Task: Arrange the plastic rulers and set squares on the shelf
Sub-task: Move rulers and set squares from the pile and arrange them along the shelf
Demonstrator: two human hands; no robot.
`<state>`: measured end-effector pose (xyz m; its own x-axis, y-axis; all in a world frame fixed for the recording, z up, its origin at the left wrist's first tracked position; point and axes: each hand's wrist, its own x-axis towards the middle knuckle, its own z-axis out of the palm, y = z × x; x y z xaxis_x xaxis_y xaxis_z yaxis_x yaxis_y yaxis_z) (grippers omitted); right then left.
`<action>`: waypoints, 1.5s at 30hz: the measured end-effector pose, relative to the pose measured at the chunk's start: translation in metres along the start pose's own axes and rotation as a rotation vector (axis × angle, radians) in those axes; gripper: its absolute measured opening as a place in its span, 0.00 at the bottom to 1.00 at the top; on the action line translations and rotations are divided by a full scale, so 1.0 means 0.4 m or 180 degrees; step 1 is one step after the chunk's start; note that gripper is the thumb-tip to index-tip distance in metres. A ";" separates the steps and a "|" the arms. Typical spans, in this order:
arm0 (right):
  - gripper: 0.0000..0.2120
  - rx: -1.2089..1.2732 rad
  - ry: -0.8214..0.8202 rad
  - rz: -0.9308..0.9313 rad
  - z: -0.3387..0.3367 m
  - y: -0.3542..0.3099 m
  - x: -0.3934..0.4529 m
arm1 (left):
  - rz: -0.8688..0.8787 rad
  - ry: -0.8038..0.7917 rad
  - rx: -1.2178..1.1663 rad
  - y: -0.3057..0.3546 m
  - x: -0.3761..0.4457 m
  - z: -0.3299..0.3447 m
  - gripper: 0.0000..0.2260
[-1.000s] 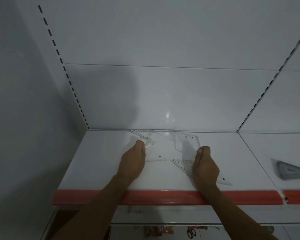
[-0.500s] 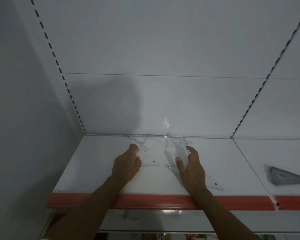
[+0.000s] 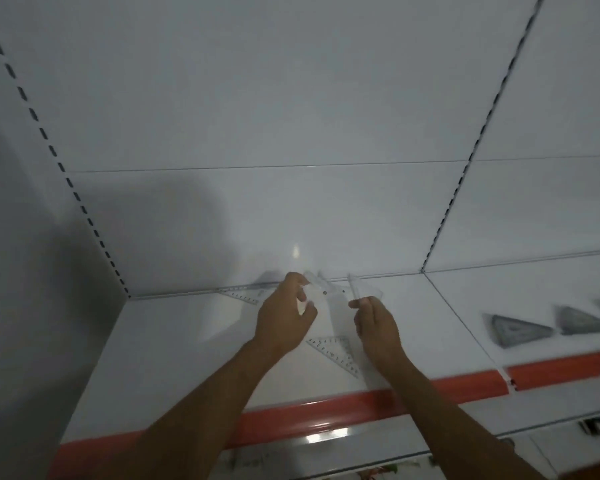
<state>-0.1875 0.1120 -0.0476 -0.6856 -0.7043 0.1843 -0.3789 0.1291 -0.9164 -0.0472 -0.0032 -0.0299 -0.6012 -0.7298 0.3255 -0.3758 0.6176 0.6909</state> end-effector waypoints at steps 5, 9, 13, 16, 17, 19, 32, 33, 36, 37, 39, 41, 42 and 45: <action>0.12 0.0256 -0.0460 0.0631 -0.101 -0.034 -0.004 | 0.0608 -0.0573 -0.0250 0.063 0.082 0.050 0.22; 0.13 0.0062 -0.0181 0.0756 -0.219 -0.033 -0.063 | 0.0847 -0.1253 -0.0500 0.136 0.077 0.153 0.13; 0.14 0.0004 0.0332 0.1082 -0.364 -0.003 -0.155 | 0.1100 -0.1689 -0.0747 0.269 0.022 0.265 0.08; 0.16 -0.0459 0.0751 0.1292 -0.485 0.032 -0.239 | 0.1304 -0.1844 -0.1015 0.391 -0.039 0.335 0.14; 0.14 -0.0523 0.0892 0.1418 -0.528 0.041 -0.270 | 0.1298 -0.1911 -0.1065 0.431 -0.059 0.361 0.13; 0.13 -0.0428 0.1048 0.1641 -0.610 0.059 -0.329 | 0.1390 -0.2110 -0.1031 0.508 -0.096 0.418 0.09; 0.08 -0.0470 0.2060 0.1682 -1.113 0.189 -0.596 | 0.1748 -0.2399 -0.0891 0.972 -0.325 0.787 0.11; 0.09 -0.0581 0.2099 0.1637 -1.140 0.200 -0.605 | 0.1659 -0.2351 -0.0939 0.993 -0.334 0.806 0.11; 0.11 -0.0902 0.2253 0.1544 -1.216 0.232 -0.617 | 0.1442 -0.2243 -0.1056 1.040 -0.347 0.856 0.10; 0.11 -0.0970 0.2288 0.1508 -1.239 0.244 -0.615 | 0.1429 -0.2235 -0.1071 1.055 -0.344 0.873 0.10; 0.12 -0.1155 0.2287 0.1477 -1.286 0.270 -0.606 | 0.1410 -0.2263 -0.1115 1.086 -0.334 0.914 0.10; 0.12 -0.1324 0.2281 0.1451 -1.331 0.298 -0.584 | 0.1371 -0.2279 -0.1224 1.117 -0.316 0.956 0.10; 0.12 -0.1364 0.2296 0.1444 -1.352 0.313 -0.570 | 0.1353 -0.2280 -0.1262 1.131 -0.306 0.979 0.10; 0.12 -0.1453 0.2378 0.1425 -1.411 0.352 -0.518 | 0.1329 -0.2297 -0.1310 1.170 -0.266 1.057 0.11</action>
<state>-0.4498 0.6701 -0.0141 -0.9815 0.0779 0.1749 -0.0843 0.6444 -0.7600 -0.4574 0.4875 -0.0142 -0.9764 -0.0274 0.2143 0.1666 0.5357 0.8278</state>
